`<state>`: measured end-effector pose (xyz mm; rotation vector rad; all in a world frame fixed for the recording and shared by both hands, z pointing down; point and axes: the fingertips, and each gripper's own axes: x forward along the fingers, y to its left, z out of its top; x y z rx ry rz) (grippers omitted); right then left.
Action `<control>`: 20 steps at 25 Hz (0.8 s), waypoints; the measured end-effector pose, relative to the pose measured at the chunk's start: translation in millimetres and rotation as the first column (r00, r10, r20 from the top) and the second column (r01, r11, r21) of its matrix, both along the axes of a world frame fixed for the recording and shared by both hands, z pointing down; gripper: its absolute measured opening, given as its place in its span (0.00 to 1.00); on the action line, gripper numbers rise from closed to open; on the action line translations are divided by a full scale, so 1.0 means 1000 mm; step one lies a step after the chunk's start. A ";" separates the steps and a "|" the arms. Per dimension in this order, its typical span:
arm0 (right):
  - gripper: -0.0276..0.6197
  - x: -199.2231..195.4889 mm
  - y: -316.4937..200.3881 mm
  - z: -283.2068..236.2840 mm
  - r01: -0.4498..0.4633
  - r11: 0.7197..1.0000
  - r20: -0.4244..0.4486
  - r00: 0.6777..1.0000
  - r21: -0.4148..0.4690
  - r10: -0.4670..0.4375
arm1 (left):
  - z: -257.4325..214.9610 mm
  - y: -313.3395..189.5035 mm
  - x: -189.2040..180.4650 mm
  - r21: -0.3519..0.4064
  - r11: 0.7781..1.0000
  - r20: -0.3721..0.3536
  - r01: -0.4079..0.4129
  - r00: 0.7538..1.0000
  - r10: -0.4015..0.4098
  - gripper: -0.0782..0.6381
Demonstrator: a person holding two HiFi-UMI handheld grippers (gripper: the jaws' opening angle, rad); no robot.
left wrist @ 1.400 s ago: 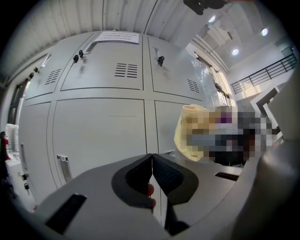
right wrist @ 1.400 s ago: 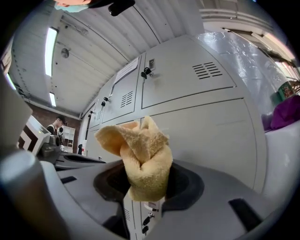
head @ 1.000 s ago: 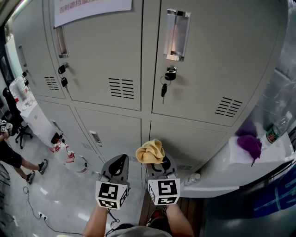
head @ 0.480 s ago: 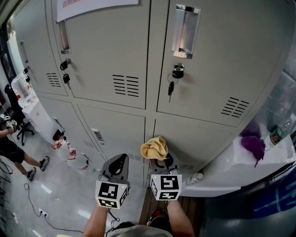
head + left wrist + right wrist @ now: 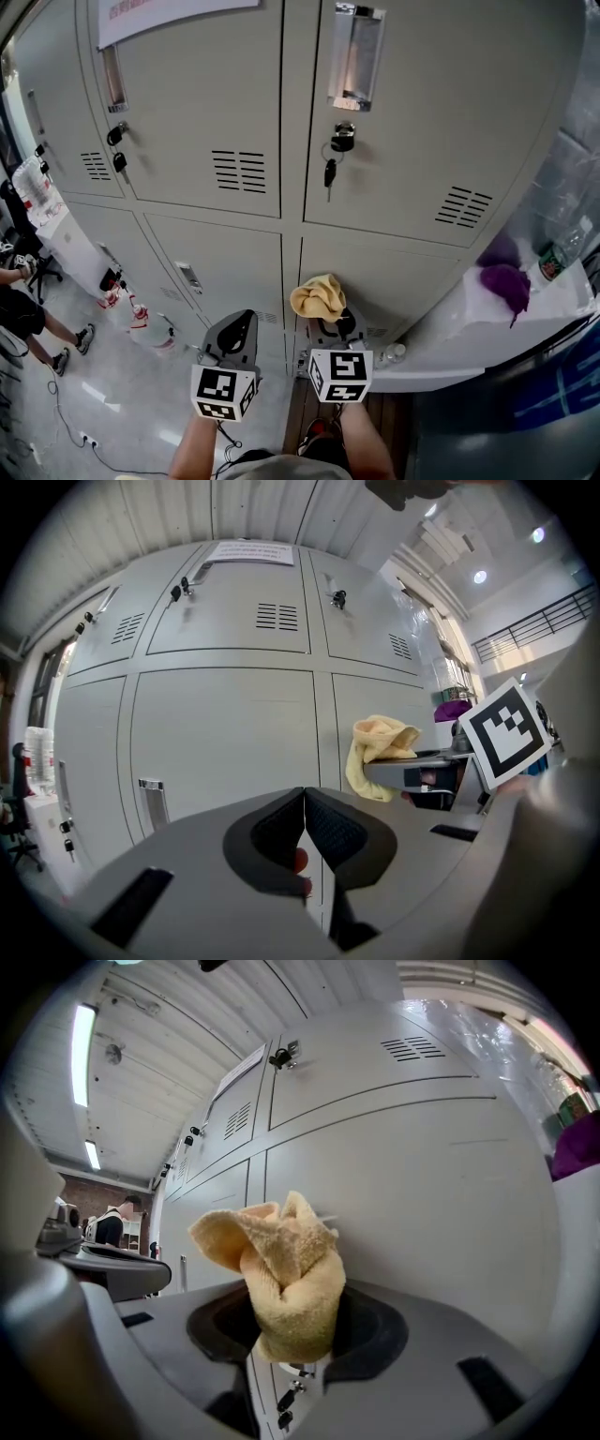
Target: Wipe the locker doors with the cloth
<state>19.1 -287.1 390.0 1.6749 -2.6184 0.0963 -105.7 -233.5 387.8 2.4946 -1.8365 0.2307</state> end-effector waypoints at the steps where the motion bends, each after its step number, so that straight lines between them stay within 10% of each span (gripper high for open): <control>1: 0.32 0.004 0.000 0.001 -0.009 1.000 -0.002 1.000 -0.001 0.009 | 0.000 0.000 0.002 -0.001 1.000 -0.001 -0.006 1.000 0.006 0.14; 20: 0.32 0.055 0.001 0.005 -0.120 0.993 -0.023 0.993 0.003 0.120 | 0.009 -0.008 0.043 -0.002 0.994 -0.009 -0.110 0.994 0.110 0.14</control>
